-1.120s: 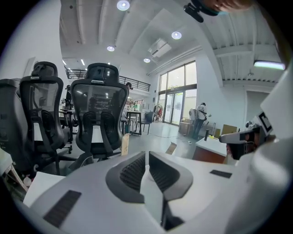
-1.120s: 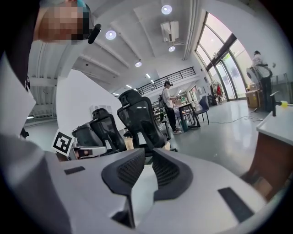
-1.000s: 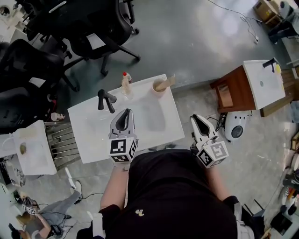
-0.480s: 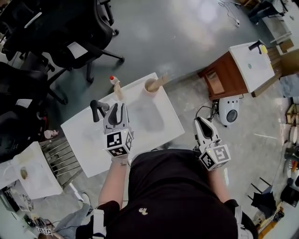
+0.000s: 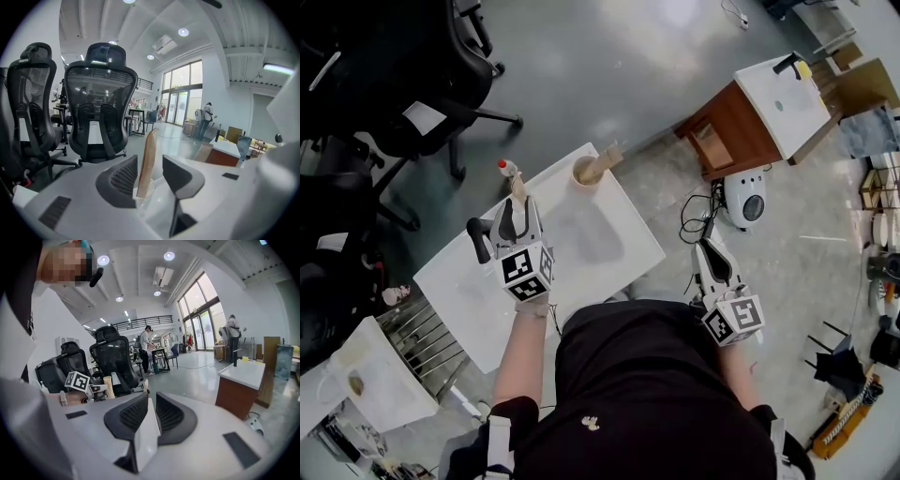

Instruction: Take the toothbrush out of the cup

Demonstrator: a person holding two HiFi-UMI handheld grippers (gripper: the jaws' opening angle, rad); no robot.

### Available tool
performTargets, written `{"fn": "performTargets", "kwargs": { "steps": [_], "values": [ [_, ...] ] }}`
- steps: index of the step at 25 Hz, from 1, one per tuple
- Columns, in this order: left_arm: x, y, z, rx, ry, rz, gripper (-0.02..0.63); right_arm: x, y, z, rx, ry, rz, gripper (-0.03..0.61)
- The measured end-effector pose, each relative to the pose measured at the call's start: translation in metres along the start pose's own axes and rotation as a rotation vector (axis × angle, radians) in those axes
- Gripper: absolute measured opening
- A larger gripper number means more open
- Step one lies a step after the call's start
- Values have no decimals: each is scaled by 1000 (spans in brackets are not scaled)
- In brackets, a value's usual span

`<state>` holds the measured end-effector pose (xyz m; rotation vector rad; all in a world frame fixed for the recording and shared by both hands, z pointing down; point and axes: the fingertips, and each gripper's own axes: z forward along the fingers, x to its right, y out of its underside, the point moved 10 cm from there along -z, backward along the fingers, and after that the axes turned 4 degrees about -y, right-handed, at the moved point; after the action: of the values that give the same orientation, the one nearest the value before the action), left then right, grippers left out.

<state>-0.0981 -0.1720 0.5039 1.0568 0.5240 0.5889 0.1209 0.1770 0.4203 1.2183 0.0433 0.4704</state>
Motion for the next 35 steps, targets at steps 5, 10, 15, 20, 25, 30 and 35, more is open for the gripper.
{"fn": "performTargets", "kwargs": {
  "steps": [5,10,15,20,25,30,35],
  "values": [
    [-6,2,14,-18,2,-15,160,-1,4,-8,-4,52,12,67],
    [-7,6,23,-33,3,-4,157,0,7,-12,3,76,25,67],
    [-6,7,26,-41,12,-12,76,0,6,-13,2,79,33,67],
    [-5,7,24,-38,-2,3,49,5,6,-14,7,81,24,67],
    [-1,0,15,-24,-11,22,43,10,5,-14,11,63,26,67],
    [6,-22,-4,35,-30,25,40,16,4,-12,23,22,33,67],
    [14,-48,-25,85,-42,39,40,22,1,-7,41,-28,50,67]
  ]
}}
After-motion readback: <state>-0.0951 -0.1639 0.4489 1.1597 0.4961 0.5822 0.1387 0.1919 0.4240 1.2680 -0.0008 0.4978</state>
